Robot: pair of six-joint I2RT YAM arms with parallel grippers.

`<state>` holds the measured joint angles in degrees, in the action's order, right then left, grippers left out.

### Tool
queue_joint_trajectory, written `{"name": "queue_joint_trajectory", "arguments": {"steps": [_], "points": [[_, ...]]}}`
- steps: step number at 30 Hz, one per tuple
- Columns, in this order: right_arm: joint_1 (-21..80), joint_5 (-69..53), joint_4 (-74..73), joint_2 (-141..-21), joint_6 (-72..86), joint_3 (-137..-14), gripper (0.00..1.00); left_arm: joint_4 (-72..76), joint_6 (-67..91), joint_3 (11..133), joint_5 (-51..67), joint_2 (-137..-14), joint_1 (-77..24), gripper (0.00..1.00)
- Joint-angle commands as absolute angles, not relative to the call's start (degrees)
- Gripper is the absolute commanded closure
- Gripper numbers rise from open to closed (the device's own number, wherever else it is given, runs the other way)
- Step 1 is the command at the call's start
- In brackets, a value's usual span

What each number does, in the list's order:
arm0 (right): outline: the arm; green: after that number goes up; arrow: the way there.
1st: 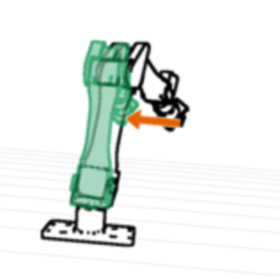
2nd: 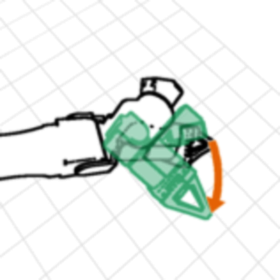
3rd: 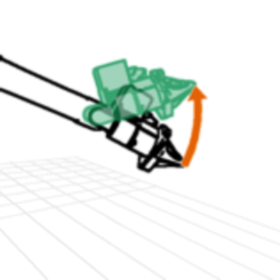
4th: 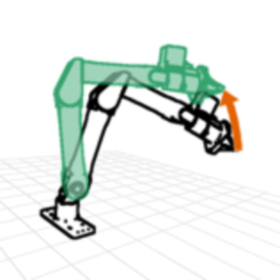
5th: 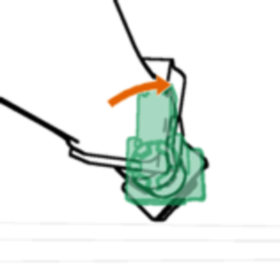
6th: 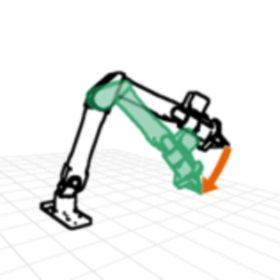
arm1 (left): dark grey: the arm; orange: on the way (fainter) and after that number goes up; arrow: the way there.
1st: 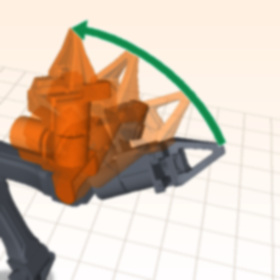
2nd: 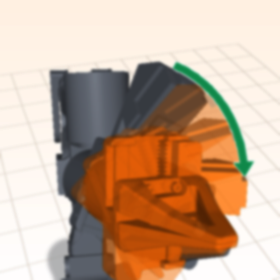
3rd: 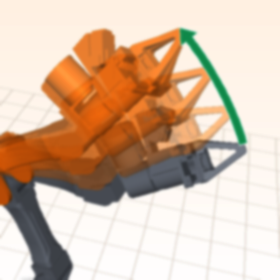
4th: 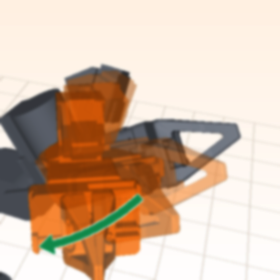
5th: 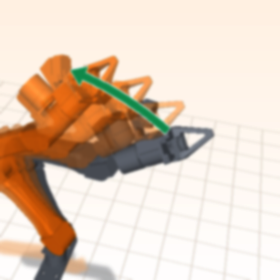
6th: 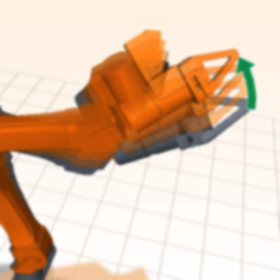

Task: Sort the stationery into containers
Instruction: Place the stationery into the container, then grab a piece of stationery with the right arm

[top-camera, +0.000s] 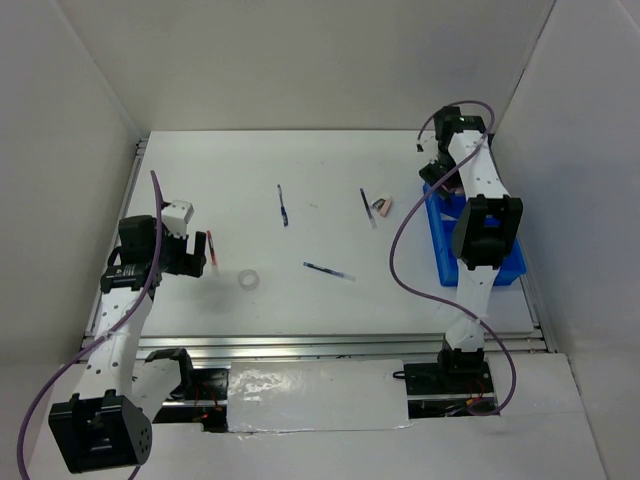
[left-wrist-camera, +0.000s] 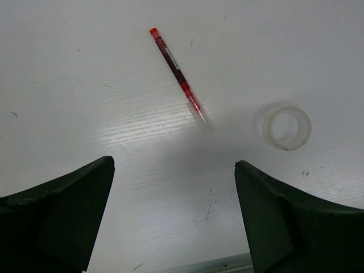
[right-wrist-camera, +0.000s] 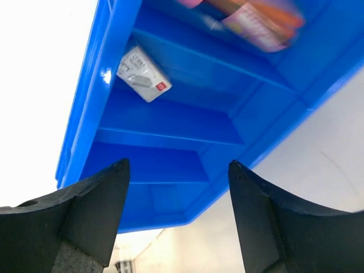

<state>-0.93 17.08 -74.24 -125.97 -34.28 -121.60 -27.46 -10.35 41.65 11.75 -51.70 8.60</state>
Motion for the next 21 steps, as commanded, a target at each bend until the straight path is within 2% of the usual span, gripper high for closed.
{"name": "queue_joint_trajectory", "arguments": {"steps": [1, 4, 7, 8, 10, 14, 21], "points": [[1.84, 14.78, -75.50, -123.75, -33.22, -130.75, 0.24, -25.93, -10.37, 43.15, 11.69, -52.03, 9.05, 0.01], [5.53, 10.74, -74.45, -121.03, -33.31, -131.93, 0.32, -25.93, -10.11, 43.24, 11.43, -52.29, 8.88, 0.01], [10.36, 8.62, -70.24, -118.22, -32.79, -127.19, 0.53, -25.93, -9.93, 43.33, 11.25, -52.47, 8.97, 0.01], [12.29, 7.05, -68.75, -118.13, -30.87, -126.39, 0.63, -25.93, -9.84, 43.33, 11.16, -52.56, 9.05, 0.01], [13.53, 5.28, -68.29, -119.96, -27.35, -126.91, 0.70, -25.75, -9.58, 43.33, 10.99, -52.56, 8.97, 0.01], [14.50, -1.65, -67.50, -125.67, -15.33, -130.51, 0.70, -25.58, -9.32, 43.33, 10.28, -52.82, 8.97, 0.01], [15.73, -1.67, -65.92, -131.83, -12.66, -129.90, 0.71, -25.23, -8.35, 43.59, 9.06, -53.79, 9.05, 0.01]]}}
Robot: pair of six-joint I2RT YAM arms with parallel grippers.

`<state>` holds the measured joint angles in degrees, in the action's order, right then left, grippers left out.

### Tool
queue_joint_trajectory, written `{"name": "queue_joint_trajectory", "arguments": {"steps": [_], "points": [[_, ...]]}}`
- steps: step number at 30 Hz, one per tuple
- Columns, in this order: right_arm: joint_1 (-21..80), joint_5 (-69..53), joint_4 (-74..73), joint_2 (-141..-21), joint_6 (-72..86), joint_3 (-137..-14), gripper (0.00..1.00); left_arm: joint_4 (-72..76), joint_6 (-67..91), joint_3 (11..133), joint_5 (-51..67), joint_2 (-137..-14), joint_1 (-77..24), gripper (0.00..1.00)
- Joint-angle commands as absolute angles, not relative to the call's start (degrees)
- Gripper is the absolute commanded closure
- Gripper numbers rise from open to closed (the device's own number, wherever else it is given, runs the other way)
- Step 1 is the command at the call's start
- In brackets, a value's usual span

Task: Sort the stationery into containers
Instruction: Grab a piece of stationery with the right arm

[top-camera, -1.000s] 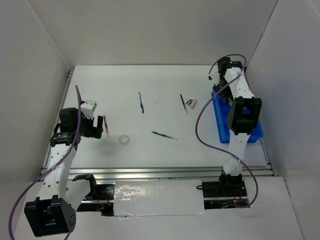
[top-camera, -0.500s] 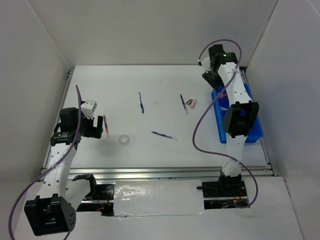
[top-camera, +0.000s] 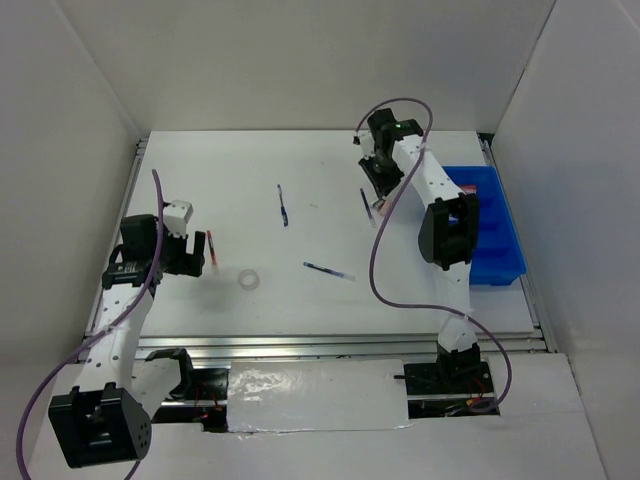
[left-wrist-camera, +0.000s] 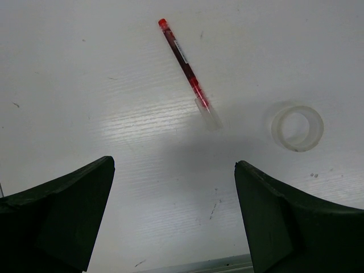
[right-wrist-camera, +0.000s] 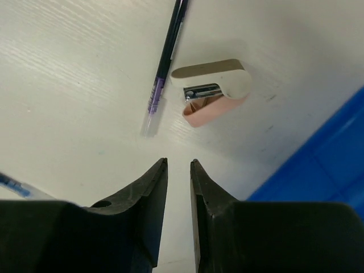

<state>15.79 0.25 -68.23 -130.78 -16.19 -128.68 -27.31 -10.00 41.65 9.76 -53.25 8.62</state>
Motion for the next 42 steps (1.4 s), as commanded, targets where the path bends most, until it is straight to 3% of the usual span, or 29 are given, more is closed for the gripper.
{"name": "queue_joint_trajectory", "arguments": {"steps": [1, 7, 19, 31, 42], "points": [[15.91, -2.02, -65.74, -132.18, -12.31, -129.82, 0.70, -25.22, -8.18, 43.59, 8.88, -53.96, 9.05, 0.01], [15.47, -2.28, -65.65, -135.17, -11.34, -130.43, 0.50, -25.22, -7.91, 43.68, 8.35, -54.49, 9.05, 0.01], [12.31, -5.44, -64.08, -135.44, -9.67, -125.17, 0.54, -25.22, -7.65, 43.95, 7.91, -55.20, 9.05, 0.02], [7.30, -15.99, -53.62, -129.82, -2.38, -113.29, 0.35, -25.22, -7.56, 43.95, 8.00, -55.20, 9.05, 0.02], [5.98, -15.91, -50.18, -132.62, 2.37, -114.96, 0.41, -25.22, -7.38, 44.03, 7.65, -55.72, 8.96, 0.02]]}}
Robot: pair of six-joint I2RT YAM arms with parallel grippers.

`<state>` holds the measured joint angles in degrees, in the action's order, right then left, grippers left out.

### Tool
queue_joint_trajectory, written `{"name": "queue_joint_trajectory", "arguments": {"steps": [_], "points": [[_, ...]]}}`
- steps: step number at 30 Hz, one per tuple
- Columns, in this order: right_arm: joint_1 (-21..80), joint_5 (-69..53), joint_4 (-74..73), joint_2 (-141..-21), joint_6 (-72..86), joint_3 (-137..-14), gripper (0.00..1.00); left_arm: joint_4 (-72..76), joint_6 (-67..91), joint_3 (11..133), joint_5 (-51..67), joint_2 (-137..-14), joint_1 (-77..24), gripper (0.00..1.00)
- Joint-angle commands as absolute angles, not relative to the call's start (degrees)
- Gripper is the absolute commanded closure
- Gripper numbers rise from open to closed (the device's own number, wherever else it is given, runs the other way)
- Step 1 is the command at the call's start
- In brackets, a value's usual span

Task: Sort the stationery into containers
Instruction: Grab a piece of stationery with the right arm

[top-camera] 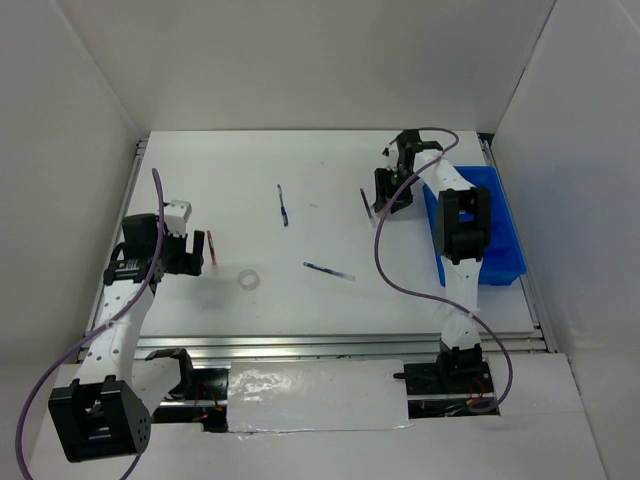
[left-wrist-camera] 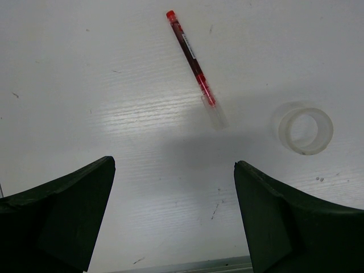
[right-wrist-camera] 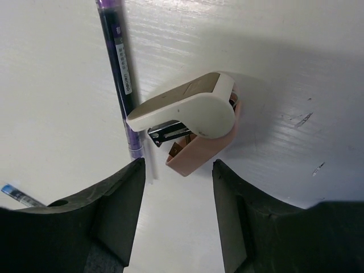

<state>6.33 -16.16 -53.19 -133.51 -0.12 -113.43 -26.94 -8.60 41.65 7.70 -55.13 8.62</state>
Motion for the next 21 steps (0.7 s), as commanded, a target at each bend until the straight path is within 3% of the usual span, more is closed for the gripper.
{"name": "queue_joint_trajectory", "arguments": {"steps": [1, 9, 16, 21], "points": [[5.98, -15.30, -50.36, -133.32, 2.55, -115.66, 0.43, -25.22, -7.30, 44.12, 7.65, -55.64, 9.05, 0.02], [6.59, -5.55, -50.63, -133.60, 0.71, -115.14, 0.55, -25.22, -7.47, 44.12, 7.65, -55.81, 9.05, 0.02], [6.77, -5.09, -48.52, -132.80, -1.93, -112.94, 0.63, -25.23, -7.30, 44.21, 7.65, -56.25, 8.97, 0.02], [6.42, -8.44, -49.40, -133.77, -3.25, -114.17, 0.61, -25.14, -7.47, 44.12, 7.65, -55.99, 8.97, 0.02]]}}
